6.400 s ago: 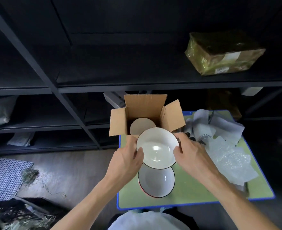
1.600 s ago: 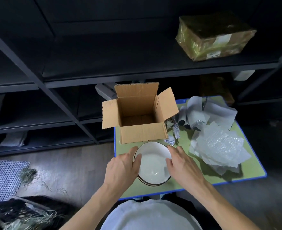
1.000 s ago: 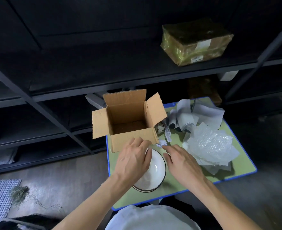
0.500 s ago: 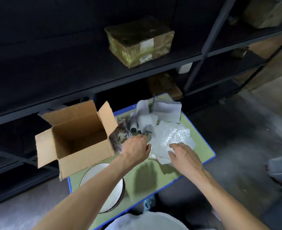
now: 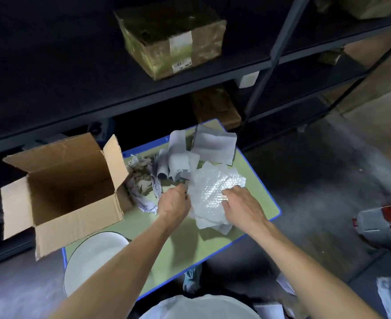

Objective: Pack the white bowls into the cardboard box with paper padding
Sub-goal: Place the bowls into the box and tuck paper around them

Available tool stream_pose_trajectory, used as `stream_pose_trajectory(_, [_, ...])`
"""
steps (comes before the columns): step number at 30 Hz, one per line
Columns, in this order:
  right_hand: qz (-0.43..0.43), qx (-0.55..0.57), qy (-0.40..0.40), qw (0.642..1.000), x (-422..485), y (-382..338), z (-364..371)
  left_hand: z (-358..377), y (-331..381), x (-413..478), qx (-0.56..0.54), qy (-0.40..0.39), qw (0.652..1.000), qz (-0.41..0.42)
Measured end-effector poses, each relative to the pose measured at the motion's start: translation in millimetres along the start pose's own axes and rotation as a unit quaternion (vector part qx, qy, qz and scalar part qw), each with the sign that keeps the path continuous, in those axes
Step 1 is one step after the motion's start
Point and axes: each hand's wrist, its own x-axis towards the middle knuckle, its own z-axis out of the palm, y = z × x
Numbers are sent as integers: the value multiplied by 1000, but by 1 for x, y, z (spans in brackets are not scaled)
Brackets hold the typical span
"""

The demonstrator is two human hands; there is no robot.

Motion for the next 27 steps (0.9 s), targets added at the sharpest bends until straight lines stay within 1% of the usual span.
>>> stream_pose_trajectory(5, [-3,13,20,1000,16,-2,-14,-21,-6,-15,-137,11,990,3])
stream_pose_trajectory(10, [-17,27,20,999,31,-13,-33,-51,-14,-29,-190,26,981,13])
stream_pose_trajectory(13, [-11,89,13,996,39,-23,-41,-67,-21,-31,-199,38,979,2])
stream_pose_trajectory(17, [-32,135,11,990,45,-40,-51,-88,-31,-39,-212,50,976,-13])
stream_pose_trajectory(20, [-44,168,-17,985,45,-52,-57,-102,-38,-50,-215,83,973,-20])
stream_pose_trajectory(23, [-103,201,-24,974,45,-69,-65,-115,-48,-65,-221,125,967,-35])
stream_pose_trajectory(27, [-175,204,-28,963,44,-96,-69,-130,-65,-87,-203,181,960,-67])
